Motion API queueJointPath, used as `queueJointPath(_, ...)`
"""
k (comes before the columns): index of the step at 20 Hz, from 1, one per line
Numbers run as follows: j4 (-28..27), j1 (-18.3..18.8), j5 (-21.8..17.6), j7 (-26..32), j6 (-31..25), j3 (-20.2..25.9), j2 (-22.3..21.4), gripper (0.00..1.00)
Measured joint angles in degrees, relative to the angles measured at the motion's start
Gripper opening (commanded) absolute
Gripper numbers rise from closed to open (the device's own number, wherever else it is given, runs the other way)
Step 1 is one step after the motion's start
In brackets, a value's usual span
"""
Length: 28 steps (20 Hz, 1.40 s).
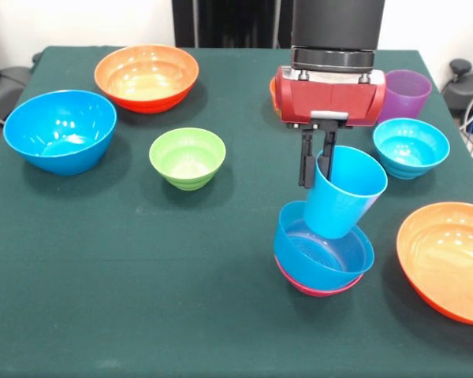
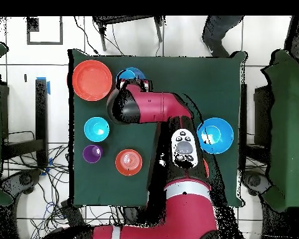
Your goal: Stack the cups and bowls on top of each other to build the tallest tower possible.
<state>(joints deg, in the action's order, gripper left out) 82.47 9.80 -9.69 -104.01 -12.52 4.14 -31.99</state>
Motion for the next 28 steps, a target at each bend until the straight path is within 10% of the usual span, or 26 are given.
queueJointPath(28,-2.7,0.5,0.0,0.0,1.8,0.3,2.7,0.0)
